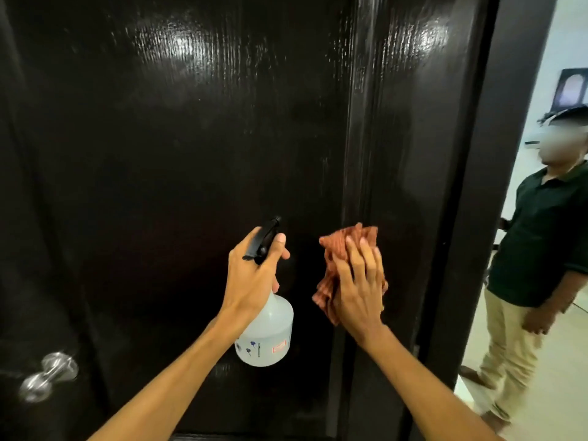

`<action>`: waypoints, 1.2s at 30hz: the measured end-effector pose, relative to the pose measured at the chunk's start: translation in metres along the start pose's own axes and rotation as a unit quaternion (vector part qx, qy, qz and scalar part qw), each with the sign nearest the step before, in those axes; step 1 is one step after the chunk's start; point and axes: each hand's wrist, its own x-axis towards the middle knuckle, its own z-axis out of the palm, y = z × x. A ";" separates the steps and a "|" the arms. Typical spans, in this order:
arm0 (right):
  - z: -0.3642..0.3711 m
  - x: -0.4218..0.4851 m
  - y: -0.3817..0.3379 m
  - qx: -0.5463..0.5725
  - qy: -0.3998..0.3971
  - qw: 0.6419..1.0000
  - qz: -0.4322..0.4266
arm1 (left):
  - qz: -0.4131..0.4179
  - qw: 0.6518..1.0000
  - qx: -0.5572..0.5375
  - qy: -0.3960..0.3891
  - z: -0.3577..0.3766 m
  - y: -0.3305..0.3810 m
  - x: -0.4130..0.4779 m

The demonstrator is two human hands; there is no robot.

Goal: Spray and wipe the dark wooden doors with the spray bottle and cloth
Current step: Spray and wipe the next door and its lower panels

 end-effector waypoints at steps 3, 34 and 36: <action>-0.016 0.086 -0.004 0.013 0.028 1.000 -0.002 | -0.005 1.000 0.007 0.002 -0.004 -0.009 -0.004; 0.122 -0.003 -0.327 0.072 -0.118 0.973 -0.187 | -0.099 0.980 0.065 0.161 -0.273 -0.195 -0.113; 0.135 0.003 -0.365 0.085 -0.113 0.972 -0.186 | -0.104 0.979 0.061 0.167 -0.300 -0.211 -0.116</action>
